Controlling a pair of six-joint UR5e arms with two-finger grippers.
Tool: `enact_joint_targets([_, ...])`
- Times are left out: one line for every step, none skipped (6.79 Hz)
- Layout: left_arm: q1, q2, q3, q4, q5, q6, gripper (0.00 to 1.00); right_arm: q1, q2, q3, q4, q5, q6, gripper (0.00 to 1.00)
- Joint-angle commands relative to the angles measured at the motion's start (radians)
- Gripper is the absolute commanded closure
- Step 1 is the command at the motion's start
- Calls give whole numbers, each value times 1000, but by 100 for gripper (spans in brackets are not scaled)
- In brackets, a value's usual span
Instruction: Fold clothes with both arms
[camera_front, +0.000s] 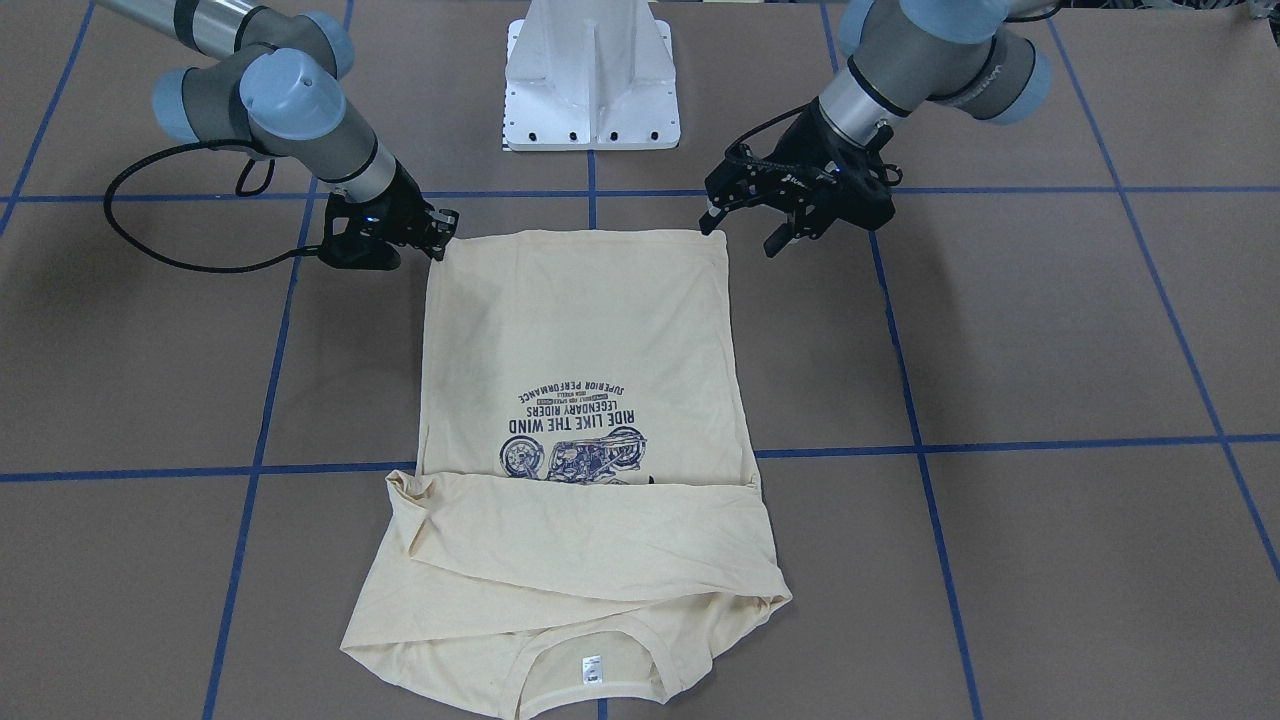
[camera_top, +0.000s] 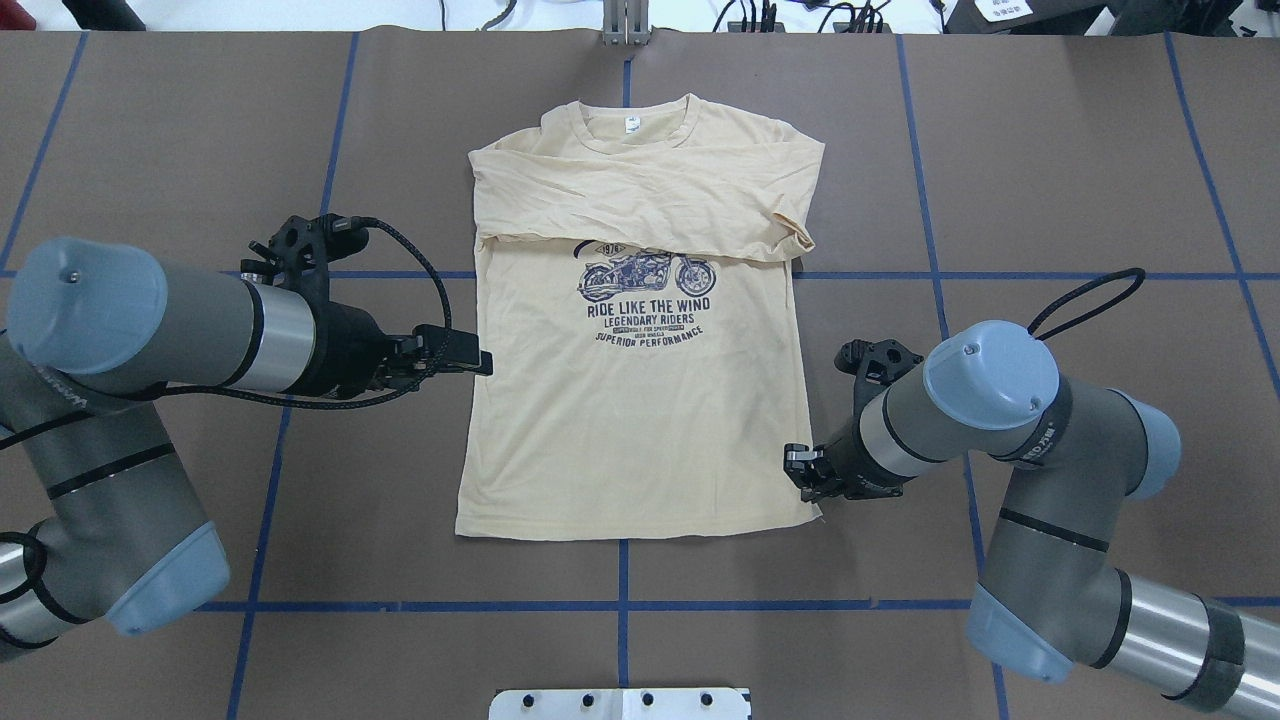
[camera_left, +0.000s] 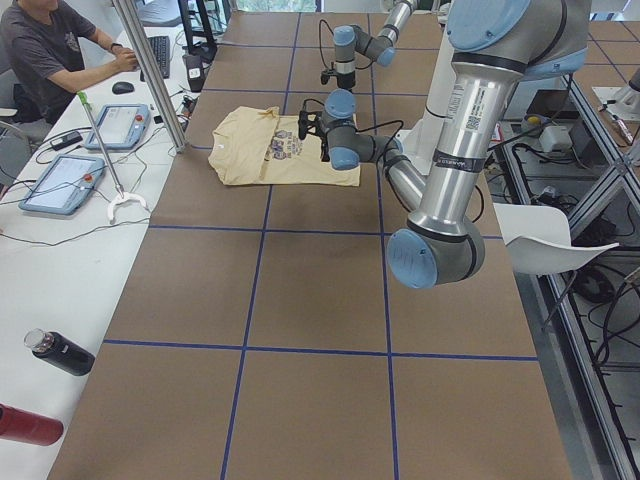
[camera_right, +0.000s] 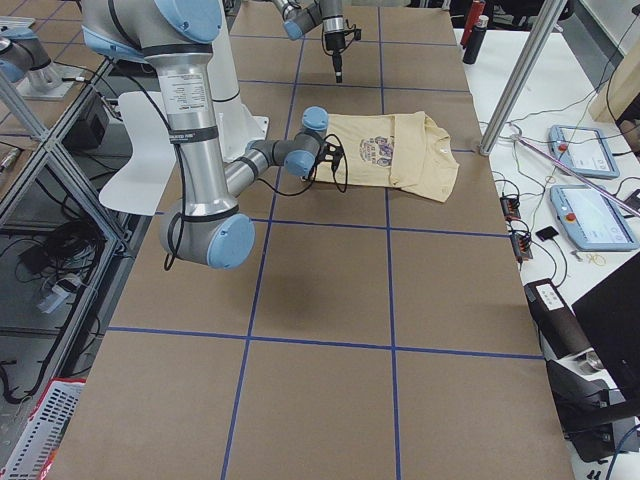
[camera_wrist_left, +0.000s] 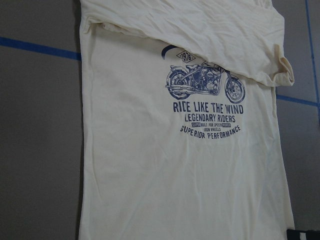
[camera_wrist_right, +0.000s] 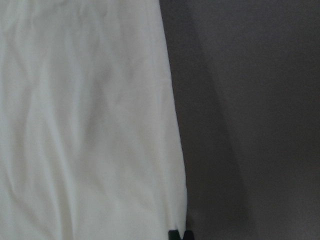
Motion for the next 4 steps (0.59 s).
enact_joint_targets([108, 9, -13, 48, 54, -122, 1, 10, -2, 23, -10, 3, 2, 100])
enact_joint_targets([178, -1, -17, 122, 144, -140, 1, 12, -2, 27, -10, 3, 2, 100])
enact_joint_targets([213, -2, -36, 232, 189, -138, 1, 12, 1, 27, -10, 3, 2, 100])
enact_joint_targets([278, -12, -21, 326, 244, -129, 1, 12, 2, 27, -9, 0, 2, 100])
